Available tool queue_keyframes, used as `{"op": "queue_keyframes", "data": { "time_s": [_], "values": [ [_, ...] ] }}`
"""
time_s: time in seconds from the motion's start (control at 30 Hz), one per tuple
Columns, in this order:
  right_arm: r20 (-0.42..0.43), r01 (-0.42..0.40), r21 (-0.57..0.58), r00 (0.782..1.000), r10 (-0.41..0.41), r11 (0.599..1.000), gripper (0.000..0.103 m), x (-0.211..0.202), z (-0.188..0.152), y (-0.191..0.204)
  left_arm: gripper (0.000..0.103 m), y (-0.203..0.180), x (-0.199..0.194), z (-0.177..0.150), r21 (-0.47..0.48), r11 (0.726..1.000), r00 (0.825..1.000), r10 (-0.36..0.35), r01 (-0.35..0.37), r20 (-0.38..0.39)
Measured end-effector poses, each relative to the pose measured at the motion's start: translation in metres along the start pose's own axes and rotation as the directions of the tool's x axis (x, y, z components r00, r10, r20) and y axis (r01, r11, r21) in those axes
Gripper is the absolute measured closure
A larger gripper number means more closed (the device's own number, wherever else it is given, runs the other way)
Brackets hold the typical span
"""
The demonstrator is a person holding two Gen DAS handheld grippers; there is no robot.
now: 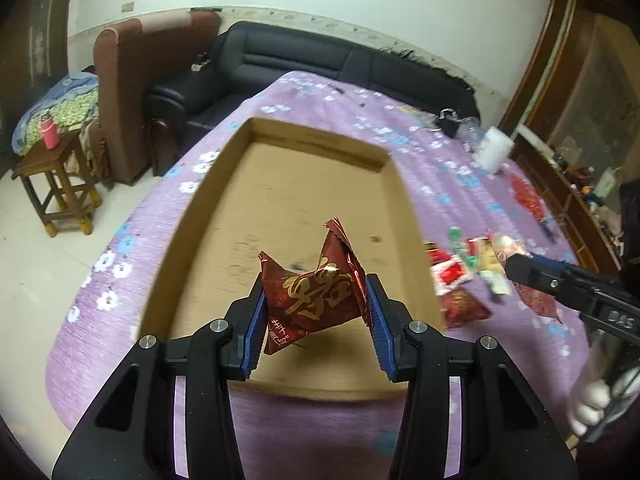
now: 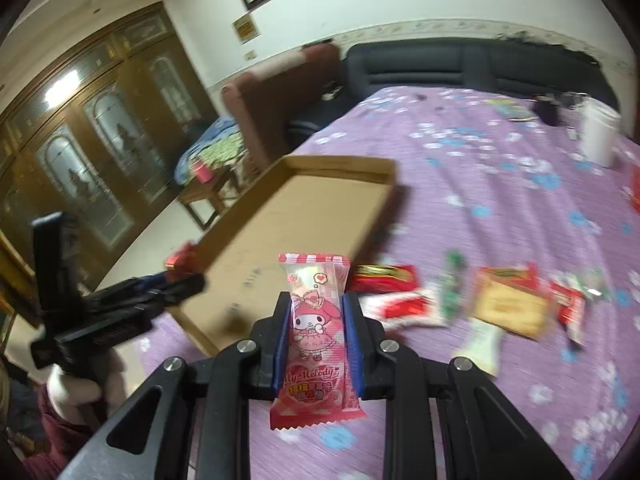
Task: Organize snacks
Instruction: 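Carry both snacks over the box lid and open both grippers to drop them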
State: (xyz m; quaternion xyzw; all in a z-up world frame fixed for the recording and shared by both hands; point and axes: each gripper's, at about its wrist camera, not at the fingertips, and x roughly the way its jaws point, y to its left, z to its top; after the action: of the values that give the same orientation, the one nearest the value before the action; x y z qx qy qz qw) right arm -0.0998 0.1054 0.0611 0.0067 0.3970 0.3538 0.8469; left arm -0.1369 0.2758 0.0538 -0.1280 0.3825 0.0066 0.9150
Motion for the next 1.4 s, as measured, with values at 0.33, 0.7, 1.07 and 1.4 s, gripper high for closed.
{"op": "queue_keyframes", "data": {
  "time_s": [0.33,0.7,1.07,1.4],
  "values": [
    [-0.116,-0.037,-0.078,0.993,0.028,0.996,0.076,0.075,0.014,0.045,0.057,0.032,0.025,0.006,-0.038,0.998,0.998,0.047,-0.048,-0.031],
    [-0.171,-0.043,-0.101,0.985,0.025,0.994,0.074,0.109,0.007,0.053,0.056,0.053,0.018,0.011,-0.133,0.991,1.0,0.017,-0.02,-0.02],
    [-0.026,-0.005,-0.058,1.0,0.003,0.998,0.058,0.037,0.011,0.016,0.056,0.033,-0.023,0.014,-0.123,0.992,0.998,-0.022,0.029,0.059],
    [0.018,0.182,0.13,0.982,-0.186,0.975,0.05,-0.032,-0.018,-0.091,0.053,-0.011,-0.029,0.006,-0.072,0.992,0.993,-0.1,0.104,0.059]
  ]
}}
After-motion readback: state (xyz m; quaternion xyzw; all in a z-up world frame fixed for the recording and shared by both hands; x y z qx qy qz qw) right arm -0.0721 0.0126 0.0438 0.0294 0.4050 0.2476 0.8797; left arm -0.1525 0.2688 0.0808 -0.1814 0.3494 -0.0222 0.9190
